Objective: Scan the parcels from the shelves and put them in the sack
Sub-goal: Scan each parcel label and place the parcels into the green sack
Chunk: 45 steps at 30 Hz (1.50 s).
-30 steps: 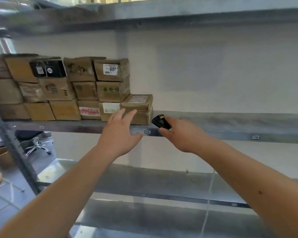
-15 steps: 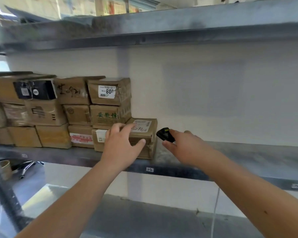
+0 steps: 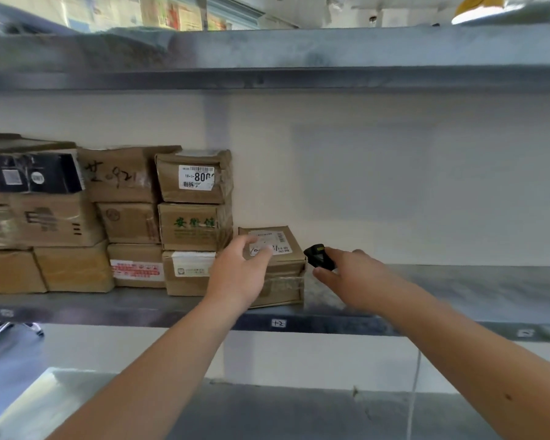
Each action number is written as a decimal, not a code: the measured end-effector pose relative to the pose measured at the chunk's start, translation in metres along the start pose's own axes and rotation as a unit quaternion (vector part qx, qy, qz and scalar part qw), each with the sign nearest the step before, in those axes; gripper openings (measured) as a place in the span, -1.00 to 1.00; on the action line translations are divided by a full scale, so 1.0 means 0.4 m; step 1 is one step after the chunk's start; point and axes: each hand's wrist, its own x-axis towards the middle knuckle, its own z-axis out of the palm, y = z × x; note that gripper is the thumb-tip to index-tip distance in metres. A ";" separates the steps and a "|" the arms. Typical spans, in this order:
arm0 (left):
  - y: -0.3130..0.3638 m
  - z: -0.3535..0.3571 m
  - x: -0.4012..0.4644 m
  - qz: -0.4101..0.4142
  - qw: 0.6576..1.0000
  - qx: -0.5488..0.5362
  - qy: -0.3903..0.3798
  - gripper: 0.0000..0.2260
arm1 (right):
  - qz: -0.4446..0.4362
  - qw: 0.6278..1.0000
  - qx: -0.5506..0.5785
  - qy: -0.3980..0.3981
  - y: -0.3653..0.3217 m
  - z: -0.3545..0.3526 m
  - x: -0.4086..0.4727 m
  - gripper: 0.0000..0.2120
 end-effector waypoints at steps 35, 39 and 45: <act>-0.021 0.057 0.059 0.266 0.959 0.057 -0.083 0.20 | 0.088 0.984 0.152 0.005 -0.036 -0.107 -0.258 -0.68; -0.025 0.073 0.070 0.288 0.951 0.096 -0.059 0.19 | 0.081 0.993 0.082 -0.023 -0.036 -0.115 -0.291 -0.65; -0.038 0.080 0.087 0.314 0.939 0.133 -0.052 0.20 | 0.077 0.995 0.001 -0.067 -0.028 -0.114 -0.325 -0.55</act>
